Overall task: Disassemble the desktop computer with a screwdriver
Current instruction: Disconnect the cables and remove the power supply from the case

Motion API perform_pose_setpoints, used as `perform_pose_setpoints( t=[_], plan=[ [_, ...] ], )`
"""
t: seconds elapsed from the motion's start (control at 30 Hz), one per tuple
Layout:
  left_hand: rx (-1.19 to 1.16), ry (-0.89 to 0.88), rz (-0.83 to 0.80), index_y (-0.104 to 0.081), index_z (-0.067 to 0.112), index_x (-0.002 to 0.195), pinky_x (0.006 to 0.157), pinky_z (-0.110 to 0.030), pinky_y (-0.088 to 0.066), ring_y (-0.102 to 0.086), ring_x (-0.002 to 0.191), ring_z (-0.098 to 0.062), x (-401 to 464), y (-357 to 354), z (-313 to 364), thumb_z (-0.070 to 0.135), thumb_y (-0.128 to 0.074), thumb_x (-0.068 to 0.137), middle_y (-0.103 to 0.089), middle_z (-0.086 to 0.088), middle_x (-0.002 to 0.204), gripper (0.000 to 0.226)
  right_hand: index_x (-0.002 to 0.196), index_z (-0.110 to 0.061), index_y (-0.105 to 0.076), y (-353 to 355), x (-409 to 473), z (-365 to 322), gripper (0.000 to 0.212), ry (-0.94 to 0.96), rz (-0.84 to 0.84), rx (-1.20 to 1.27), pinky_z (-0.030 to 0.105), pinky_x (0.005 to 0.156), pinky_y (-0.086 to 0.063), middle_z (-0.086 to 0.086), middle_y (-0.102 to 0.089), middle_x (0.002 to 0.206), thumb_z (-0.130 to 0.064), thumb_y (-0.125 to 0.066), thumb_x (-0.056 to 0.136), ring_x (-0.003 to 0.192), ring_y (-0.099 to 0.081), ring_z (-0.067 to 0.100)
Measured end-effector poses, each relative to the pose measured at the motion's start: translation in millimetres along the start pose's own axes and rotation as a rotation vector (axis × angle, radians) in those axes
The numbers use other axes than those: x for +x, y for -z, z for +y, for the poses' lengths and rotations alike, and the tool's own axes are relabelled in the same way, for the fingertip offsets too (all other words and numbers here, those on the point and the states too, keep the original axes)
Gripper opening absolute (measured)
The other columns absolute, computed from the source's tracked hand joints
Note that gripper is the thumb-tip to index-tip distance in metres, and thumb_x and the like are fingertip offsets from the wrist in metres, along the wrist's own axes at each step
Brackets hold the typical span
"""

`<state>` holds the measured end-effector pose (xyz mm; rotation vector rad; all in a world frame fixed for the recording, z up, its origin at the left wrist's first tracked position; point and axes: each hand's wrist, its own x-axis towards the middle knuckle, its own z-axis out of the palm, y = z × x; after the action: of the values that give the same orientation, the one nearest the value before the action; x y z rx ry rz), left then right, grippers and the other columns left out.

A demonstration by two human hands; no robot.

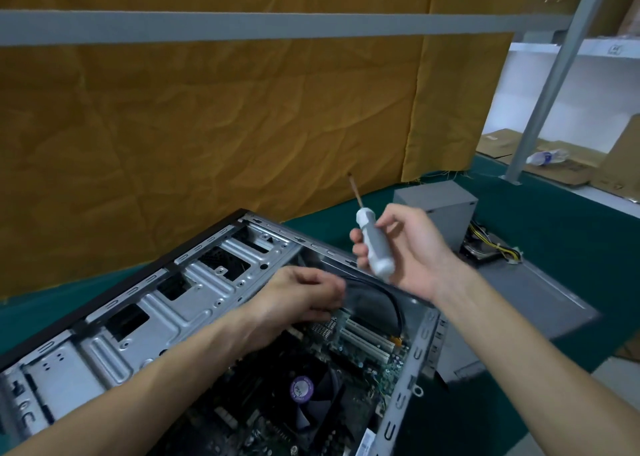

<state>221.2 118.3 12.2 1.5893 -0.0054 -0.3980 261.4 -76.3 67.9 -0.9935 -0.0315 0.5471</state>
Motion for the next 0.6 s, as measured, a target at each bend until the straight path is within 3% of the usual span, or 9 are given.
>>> perform_pose_setpoints(
  t=[0.07, 0.17, 0.27, 0.43, 0.6],
  plan=[
    [-0.414, 0.108, -0.077, -0.079, 0.013, 0.089, 0.066, -0.023, -0.059, -0.070, 0.074, -0.010, -4.7, -2.8, 9.0, 0.016, -0.075, 0.088, -0.074, -0.005, 0.087, 0.005, 0.101, -0.007, -0.047, -3.4, 3.4, 12.9, 0.024, 0.134, 0.043, -0.252, 0.030, 0.047, -0.040, 0.005, -0.050, 0.063, -0.001, -0.056, 0.079, 0.049, -0.045, 0.018],
    [-0.720, 0.186, -0.057, -0.076, 0.009, 0.086, 0.062, -0.021, -0.059, -0.067, 0.065, -0.007, -6.9, 1.3, 17.6, 0.015, -0.078, 0.078, -0.069, -0.002, 0.078, 0.010, 0.099, -0.004, -0.061, -5.9, 5.0, 32.6, 0.014, 0.357, 0.051, -0.537, 0.027, 0.043, -0.035, 0.002, -0.047, 0.053, -0.005, -0.069, 0.087, 0.041, -0.041, 0.017],
    [-0.751, 0.219, -0.034, -0.079, 0.006, 0.080, 0.059, -0.018, -0.059, -0.065, 0.060, -0.006, -7.8, 3.1, 18.6, 0.014, -0.077, 0.075, -0.067, -0.002, 0.070, 0.010, 0.095, -0.005, -0.071, -6.3, 2.9, 44.1, 0.011, 0.550, -0.008, -0.721, 0.020, 0.045, -0.040, -0.005, -0.054, 0.052, -0.008, -0.078, 0.087, 0.041, -0.048, 0.008],
    [-0.779, 0.280, -0.065, -0.076, 0.005, 0.082, 0.044, -0.013, -0.048, -0.058, 0.059, -0.003, -8.0, 5.6, 17.6, 0.017, -0.080, 0.076, -0.061, 0.000, 0.075, 0.015, 0.089, -0.015, -0.076, -4.3, 5.7, 45.7, 0.006, 0.657, 0.112, -0.856, 0.014, 0.059, -0.046, -0.015, -0.066, 0.062, -0.014, -0.081, 0.085, 0.058, -0.061, 0.000],
    [-0.782, 0.279, -0.110, -0.074, 0.005, 0.090, 0.041, -0.012, -0.044, -0.058, 0.062, -0.003, -9.4, 8.8, 18.6, 0.017, -0.086, 0.072, -0.061, 0.000, 0.078, 0.025, 0.088, -0.015, -0.079, -3.6, 3.0, 42.9, 0.003, 0.693, 0.085, -0.870, 0.027, 0.071, -0.059, -0.002, -0.077, 0.082, -0.014, -0.080, 0.086, 0.080, -0.074, 0.015]
  ],
)
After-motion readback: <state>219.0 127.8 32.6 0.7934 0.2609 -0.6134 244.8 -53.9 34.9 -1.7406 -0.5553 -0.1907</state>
